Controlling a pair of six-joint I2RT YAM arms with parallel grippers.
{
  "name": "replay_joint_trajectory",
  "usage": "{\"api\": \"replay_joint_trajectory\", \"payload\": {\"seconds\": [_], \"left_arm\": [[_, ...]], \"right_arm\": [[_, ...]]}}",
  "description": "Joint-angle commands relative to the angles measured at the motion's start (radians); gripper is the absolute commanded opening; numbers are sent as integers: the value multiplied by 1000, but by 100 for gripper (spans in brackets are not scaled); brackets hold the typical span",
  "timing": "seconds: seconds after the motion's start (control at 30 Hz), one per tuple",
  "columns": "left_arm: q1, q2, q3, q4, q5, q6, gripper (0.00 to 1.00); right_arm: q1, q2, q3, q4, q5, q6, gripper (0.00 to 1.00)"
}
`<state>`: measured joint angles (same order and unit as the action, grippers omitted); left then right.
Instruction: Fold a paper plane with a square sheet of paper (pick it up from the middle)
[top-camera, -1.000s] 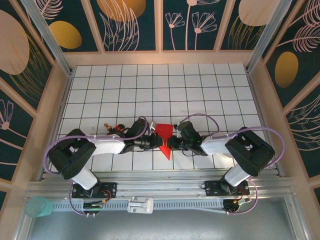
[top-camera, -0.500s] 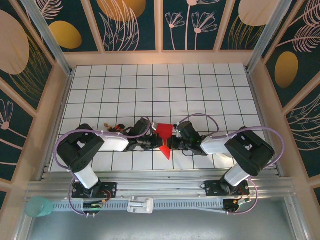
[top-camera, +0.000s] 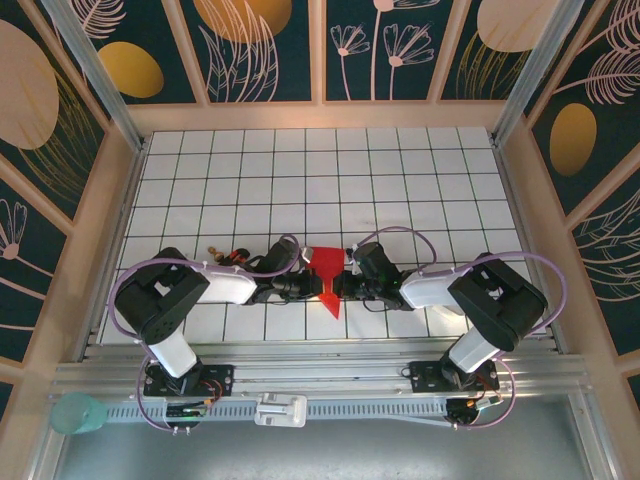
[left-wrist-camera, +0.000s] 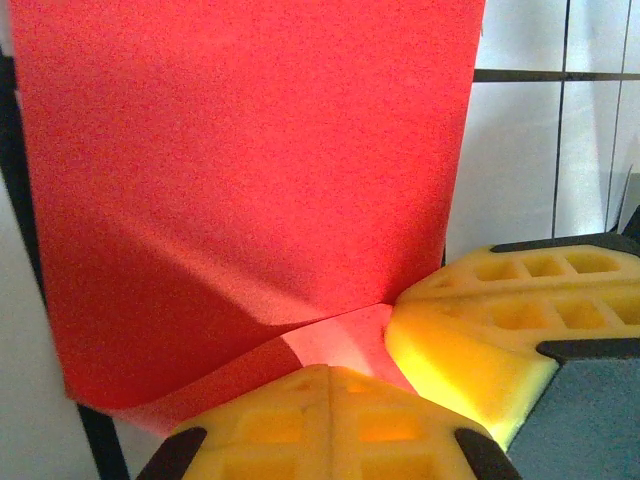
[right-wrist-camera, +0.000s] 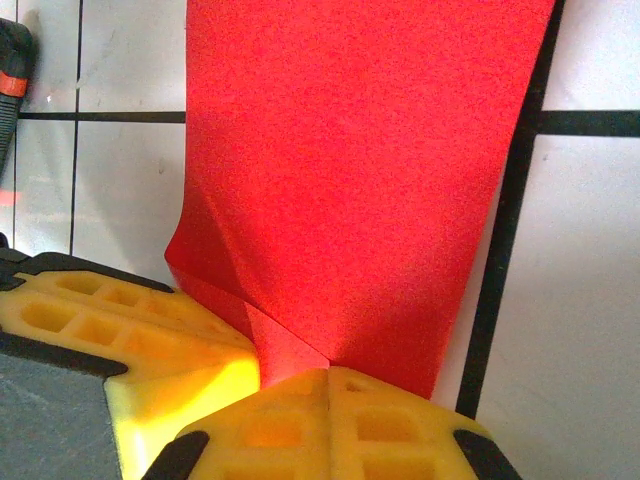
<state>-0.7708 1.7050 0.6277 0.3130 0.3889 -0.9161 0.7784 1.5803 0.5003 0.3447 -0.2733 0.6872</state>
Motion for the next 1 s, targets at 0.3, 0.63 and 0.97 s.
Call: {"api": "replay_joint_trajectory", "payload": {"seconds": [0.3,0.63,0.97], "left_arm": [[5,61,-38,-51,-40,57,0],[6,72,-37,-58,-59,64,0],[6,73,-30,-64,-55,71,0]], "right_arm": [[18,-62,72,-341,89,-67,17],[118,-292,32,-351,82,-67,22],[225,-92,70,-184,19,-42,8]]}}
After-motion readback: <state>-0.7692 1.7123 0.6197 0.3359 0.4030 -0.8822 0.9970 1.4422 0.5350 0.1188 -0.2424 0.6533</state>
